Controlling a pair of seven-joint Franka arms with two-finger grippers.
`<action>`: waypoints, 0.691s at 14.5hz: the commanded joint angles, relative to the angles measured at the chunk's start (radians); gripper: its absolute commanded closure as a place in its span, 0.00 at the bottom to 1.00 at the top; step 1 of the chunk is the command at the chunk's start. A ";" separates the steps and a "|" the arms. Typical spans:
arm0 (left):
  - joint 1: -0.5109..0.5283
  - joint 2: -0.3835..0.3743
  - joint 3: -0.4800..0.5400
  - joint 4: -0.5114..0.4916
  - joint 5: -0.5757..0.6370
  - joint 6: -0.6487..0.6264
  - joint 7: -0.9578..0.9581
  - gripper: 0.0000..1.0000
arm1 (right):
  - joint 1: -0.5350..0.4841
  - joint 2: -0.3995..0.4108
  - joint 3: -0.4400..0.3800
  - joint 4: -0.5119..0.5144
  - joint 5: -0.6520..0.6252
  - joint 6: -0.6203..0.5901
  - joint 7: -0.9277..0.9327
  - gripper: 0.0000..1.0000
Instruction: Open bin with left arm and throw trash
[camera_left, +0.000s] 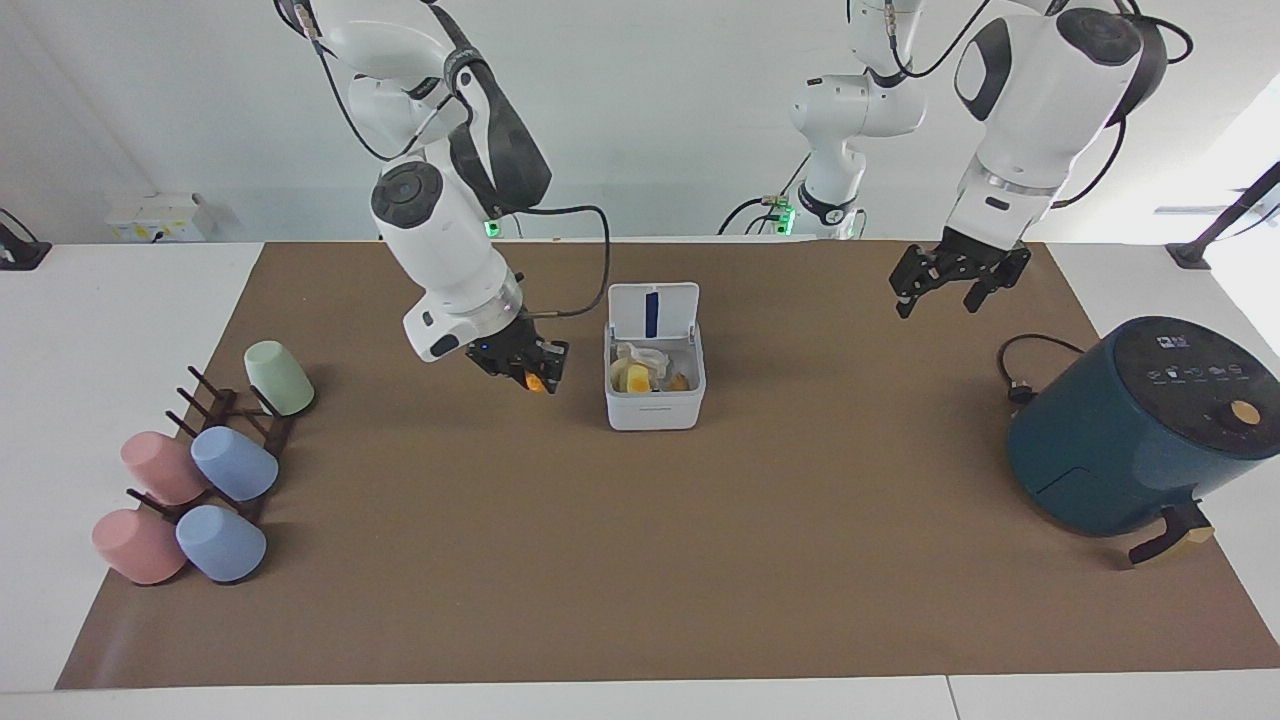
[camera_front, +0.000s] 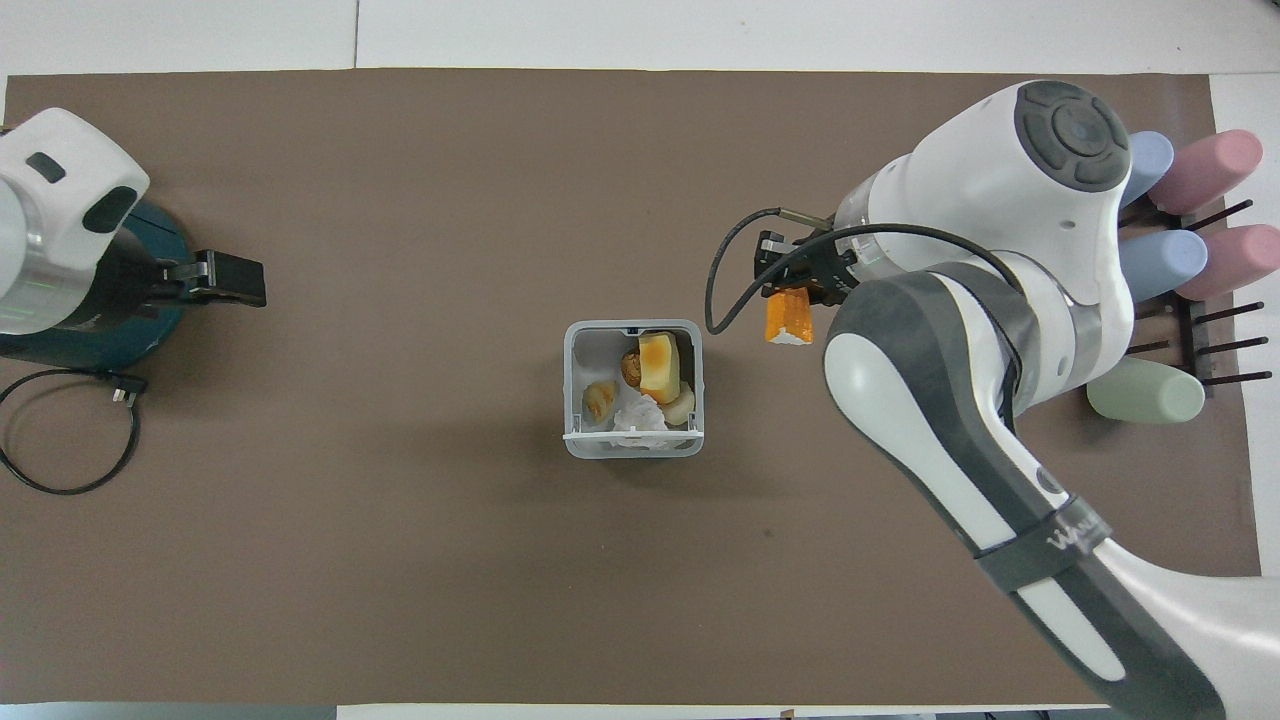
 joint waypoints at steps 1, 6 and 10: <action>0.020 0.004 0.000 0.100 0.026 -0.118 0.054 0.00 | 0.049 0.027 0.056 -0.010 0.006 0.166 0.192 1.00; 0.024 -0.002 0.046 0.137 0.035 -0.170 0.101 0.00 | 0.107 0.012 0.087 -0.134 0.003 0.313 0.277 1.00; 0.027 -0.032 0.052 0.105 0.035 -0.190 0.138 0.00 | 0.128 -0.002 0.101 -0.243 0.000 0.436 0.283 0.82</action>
